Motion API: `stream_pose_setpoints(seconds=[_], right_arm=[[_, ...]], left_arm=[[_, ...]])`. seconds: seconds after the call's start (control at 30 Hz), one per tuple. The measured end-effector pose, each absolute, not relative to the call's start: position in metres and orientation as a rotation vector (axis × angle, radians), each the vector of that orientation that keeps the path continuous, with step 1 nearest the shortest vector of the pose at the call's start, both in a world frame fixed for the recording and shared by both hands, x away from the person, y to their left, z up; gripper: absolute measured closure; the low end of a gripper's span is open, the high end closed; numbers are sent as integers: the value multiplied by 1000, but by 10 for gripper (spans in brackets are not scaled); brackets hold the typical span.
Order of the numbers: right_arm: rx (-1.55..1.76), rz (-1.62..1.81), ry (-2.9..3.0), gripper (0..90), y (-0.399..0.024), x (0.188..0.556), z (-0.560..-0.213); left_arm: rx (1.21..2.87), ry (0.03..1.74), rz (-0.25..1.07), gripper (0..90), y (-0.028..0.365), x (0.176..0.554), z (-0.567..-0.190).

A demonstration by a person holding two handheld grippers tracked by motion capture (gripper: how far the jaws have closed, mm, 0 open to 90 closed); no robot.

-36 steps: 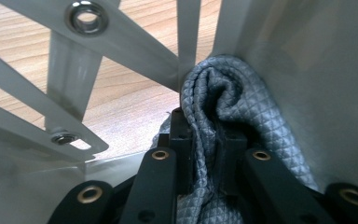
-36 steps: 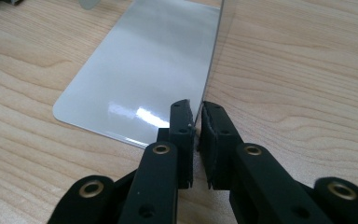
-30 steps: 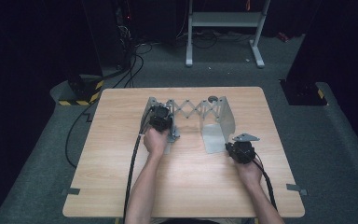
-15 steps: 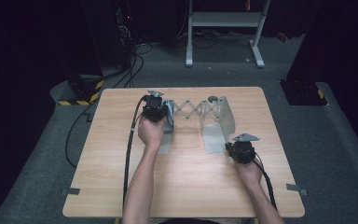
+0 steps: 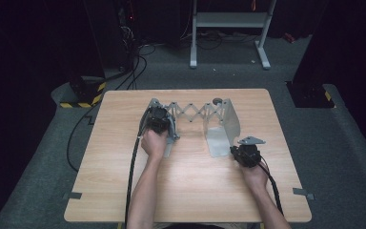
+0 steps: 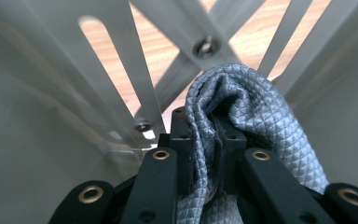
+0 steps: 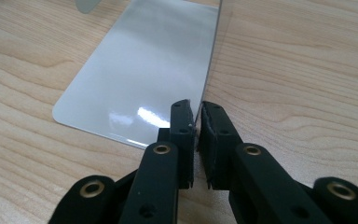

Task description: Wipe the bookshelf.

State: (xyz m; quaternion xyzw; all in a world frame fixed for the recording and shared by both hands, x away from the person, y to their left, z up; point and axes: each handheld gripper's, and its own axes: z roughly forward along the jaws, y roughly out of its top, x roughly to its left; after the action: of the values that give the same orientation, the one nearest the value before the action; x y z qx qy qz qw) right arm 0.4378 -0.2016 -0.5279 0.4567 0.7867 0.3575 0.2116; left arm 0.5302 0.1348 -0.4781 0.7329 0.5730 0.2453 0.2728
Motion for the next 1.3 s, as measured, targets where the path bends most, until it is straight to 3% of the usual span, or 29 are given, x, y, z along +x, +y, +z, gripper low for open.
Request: stream_pose_setpoints(seconds=[0.23,1.0,1.3], right_arm=[[1269,993,2185,840,-201,438,-528],[1270,1000,2191,845,-202,438,-528],[1269,999,2190,845,-202,438,-528]], left_arm=[[1938,1564,632,803,139,531,-478],[1784,1490,854,807,154,512,-392],[1843,1502,883,809,149,515,-404]])
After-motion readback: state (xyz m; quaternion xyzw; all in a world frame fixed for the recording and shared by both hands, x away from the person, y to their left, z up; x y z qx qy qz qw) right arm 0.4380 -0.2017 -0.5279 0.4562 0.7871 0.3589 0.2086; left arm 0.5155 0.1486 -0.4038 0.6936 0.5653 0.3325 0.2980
